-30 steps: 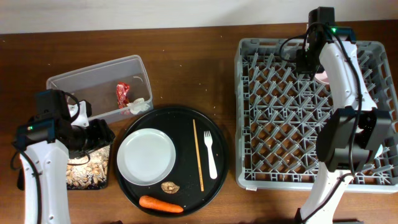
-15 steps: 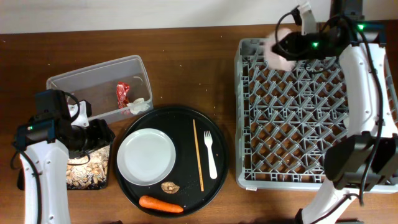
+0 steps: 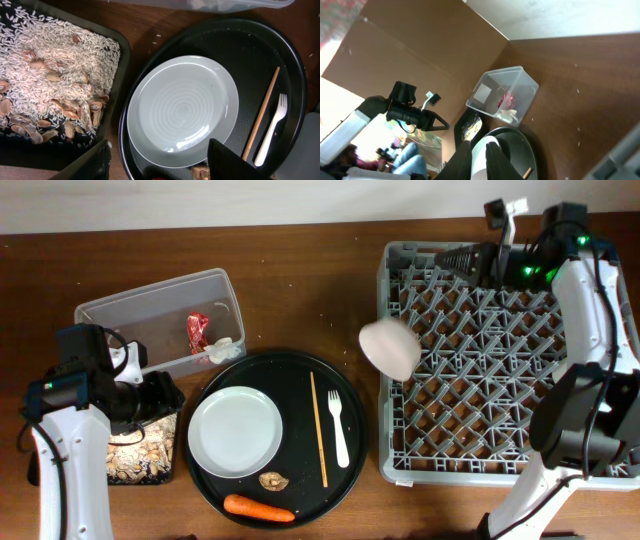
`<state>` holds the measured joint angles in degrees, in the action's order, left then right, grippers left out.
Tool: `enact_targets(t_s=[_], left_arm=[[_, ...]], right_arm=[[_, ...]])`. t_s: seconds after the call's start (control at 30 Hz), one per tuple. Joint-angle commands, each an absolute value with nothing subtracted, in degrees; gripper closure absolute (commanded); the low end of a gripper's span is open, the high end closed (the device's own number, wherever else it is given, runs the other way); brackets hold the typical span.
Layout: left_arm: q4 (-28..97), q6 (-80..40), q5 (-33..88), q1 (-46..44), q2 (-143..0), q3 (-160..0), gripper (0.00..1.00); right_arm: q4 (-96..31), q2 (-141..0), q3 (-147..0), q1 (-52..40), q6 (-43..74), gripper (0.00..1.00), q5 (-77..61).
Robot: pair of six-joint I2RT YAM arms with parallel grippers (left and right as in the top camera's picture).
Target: Sort waste into correct bins and load items into the dishwasher rack
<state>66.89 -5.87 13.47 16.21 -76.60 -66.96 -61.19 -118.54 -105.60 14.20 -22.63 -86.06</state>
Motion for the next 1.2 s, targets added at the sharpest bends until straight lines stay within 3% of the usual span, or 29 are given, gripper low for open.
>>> enact_targets(t_s=[0.0, 0.23, 0.57, 0.7, 0.97, 1.17], left_arm=[[67.0, -6.2, 14.2, 16.4, -76.2, -66.6, 0.39], [67.0, -6.2, 14.2, 16.4, -76.2, -66.6, 0.39], [66.7, -6.2, 14.2, 16.4, -76.2, -66.6, 0.38], [66.7, -6.2, 14.1, 16.4, -76.2, -66.6, 0.32], [66.7, -6.2, 14.2, 16.4, -76.2, -66.6, 0.31], [66.7, -6.2, 14.1, 16.4, -76.2, -66.6, 0.31]], right_arm=[[-60.8, -119.2, -103.4, 16.9, -23.7, 0.81, -86.3], [-64.9, -119.2, -103.4, 16.8, -23.7, 0.78, -74.0], [-78.5, -114.4, -104.6, 14.0, -28.7, 0.63, -52.6], [-82.6, -110.5, -104.6, 7.9, -28.7, 0.60, -40.9], [-87.9, -109.4, -104.4, -8.4, -24.8, 0.55, -28.2], [-86.3, -109.7, -104.2, -17.3, -18.5, 0.36, -21.6]])
